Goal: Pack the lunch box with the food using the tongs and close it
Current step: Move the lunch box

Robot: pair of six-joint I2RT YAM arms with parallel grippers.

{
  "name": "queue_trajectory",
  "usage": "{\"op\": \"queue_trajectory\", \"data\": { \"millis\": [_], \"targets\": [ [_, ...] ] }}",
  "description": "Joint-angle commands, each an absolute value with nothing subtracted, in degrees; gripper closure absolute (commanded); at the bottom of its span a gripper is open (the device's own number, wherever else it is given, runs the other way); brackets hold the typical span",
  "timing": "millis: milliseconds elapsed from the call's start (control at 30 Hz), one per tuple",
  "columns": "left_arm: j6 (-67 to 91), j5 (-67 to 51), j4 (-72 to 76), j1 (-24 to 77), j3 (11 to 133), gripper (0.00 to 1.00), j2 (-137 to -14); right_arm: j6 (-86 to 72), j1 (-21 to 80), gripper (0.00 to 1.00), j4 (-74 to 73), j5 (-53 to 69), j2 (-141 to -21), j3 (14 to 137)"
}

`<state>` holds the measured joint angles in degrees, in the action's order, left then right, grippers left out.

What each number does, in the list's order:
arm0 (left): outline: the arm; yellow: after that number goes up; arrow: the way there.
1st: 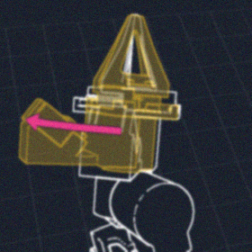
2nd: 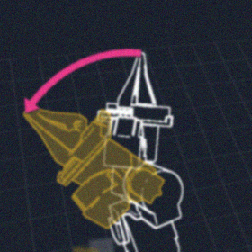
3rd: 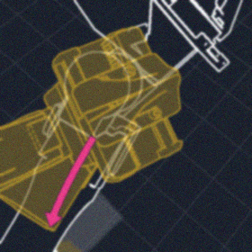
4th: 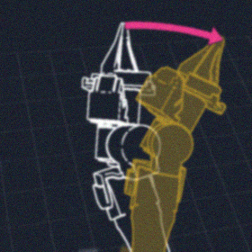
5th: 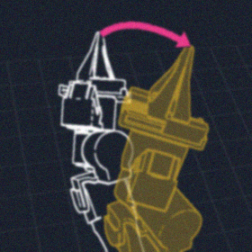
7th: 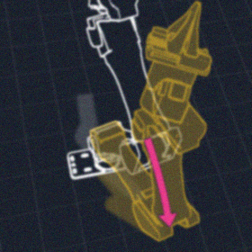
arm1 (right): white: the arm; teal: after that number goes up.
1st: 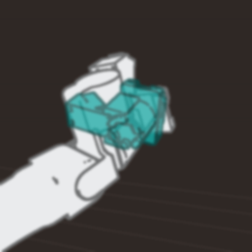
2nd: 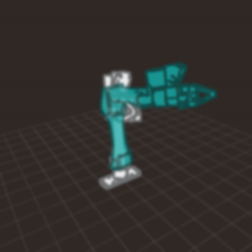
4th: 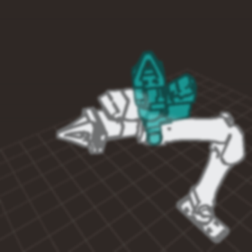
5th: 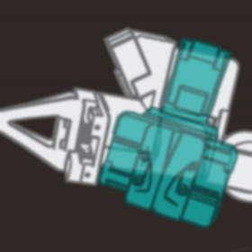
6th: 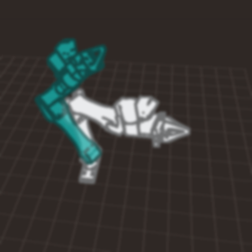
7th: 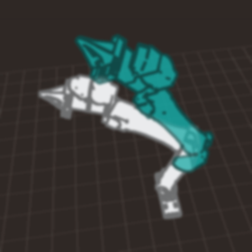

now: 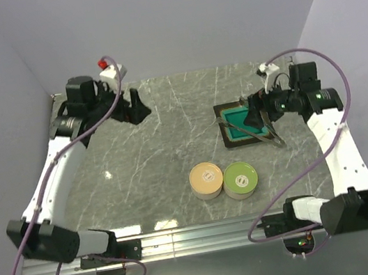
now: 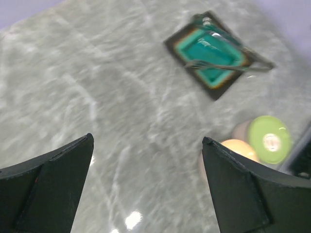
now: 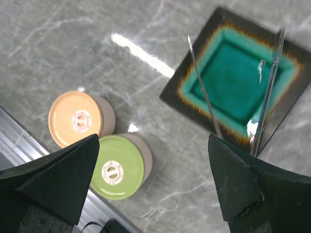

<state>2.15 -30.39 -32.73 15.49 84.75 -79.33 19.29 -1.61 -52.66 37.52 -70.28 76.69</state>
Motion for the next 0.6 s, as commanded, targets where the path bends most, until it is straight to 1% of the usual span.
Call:
{"op": "queue_trajectory", "data": {
  "millis": [0, 67, 100, 167, 300, 400, 567],
  "targets": [
    [-3.3, -20.7, -38.2, 15.0, 76.4, 0.01, -72.3, 14.9, -1.7, 0.0, -47.5, 31.7, -65.3, 70.5],
    [-4.3, -17.4, -34.6, 15.0, 70.5, 0.01, -67.0, 15.4, -1.7, 0.0, -45.7, 31.5, -62.1, 65.9],
    [-4.9, -15.3, -33.9, 15.0, 65.9, 0.01, -65.8, 15.3, -1.7, 0.0, -45.4, 31.5, -61.1, 64.7],
    [-5.8, -10.7, -33.1, 15.0, 61.5, 0.01, -63.3, 14.6, -1.7, 0.0, -43.9, 30.2, -59.3, 61.8],
    [-4.2, -8.6, -35.5, 14.9, 58.4, 0.01, -60.2, 15.0, -1.7, 0.0, -43.7, 30.7, -58.6, 58.1],
    [-3.4, -7.6, -34.5, 14.4, 54.9, 0.01, -56.1, 15.6, -1.7, 0.0, -43.4, 30.9, -57.0, 56.3],
    [-0.9, -6.2, -33.0, 13.1, 52.7, 0.01, -53.3, 16.3, -1.7, 0.0, -42.5, 28.6, -53.9, 53.1]
  ]
}}
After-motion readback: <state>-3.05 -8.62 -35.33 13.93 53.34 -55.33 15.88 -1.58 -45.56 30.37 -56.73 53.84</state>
